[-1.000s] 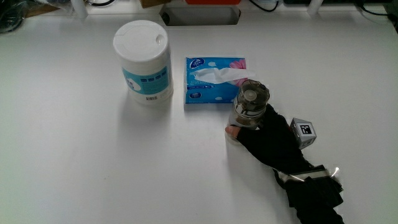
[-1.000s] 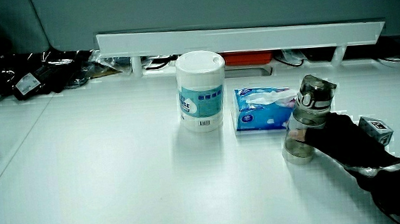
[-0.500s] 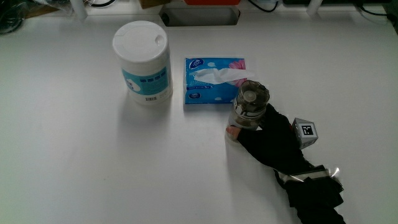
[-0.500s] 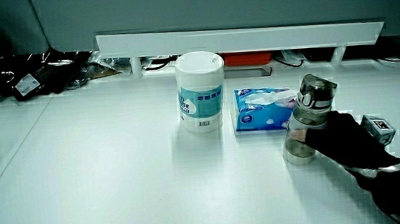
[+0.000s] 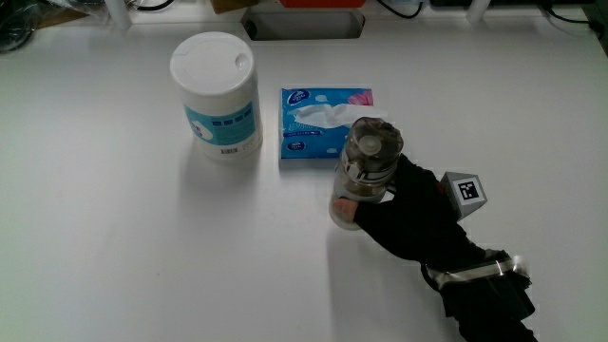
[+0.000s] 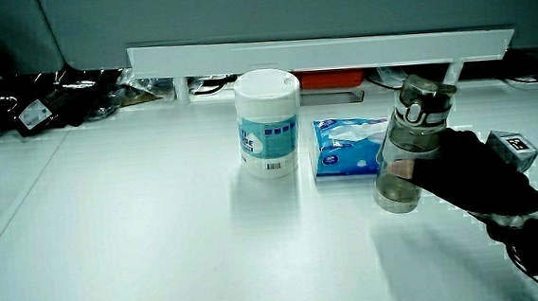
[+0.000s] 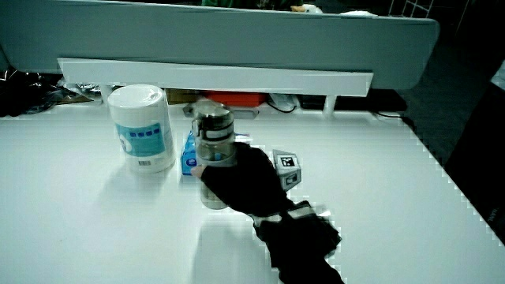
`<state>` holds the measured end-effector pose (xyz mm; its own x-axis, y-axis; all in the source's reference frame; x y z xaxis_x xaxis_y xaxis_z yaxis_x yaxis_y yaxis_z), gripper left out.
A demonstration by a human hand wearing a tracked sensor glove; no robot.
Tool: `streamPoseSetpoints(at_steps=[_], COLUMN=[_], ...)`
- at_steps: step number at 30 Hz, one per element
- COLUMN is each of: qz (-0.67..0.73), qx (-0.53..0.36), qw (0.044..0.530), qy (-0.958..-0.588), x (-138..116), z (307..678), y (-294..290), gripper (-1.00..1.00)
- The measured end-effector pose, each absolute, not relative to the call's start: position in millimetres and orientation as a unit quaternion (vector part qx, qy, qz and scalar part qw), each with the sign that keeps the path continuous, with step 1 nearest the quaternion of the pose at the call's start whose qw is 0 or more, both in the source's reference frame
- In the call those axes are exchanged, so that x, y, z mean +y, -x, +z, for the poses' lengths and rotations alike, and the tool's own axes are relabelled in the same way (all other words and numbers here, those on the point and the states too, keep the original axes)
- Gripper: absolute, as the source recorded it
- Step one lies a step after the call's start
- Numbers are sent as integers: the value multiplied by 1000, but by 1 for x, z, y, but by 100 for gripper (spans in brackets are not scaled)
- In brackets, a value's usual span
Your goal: Pick bottle
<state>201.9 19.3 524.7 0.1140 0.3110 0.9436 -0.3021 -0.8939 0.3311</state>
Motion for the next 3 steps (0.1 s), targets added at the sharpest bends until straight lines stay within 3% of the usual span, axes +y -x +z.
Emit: streamPoseSetpoints(at_steps=[3], qz=[668], qx=[-25], qw=[241], qy=[-703], x=[20], z=[512], y=[-192], gripper=[100])
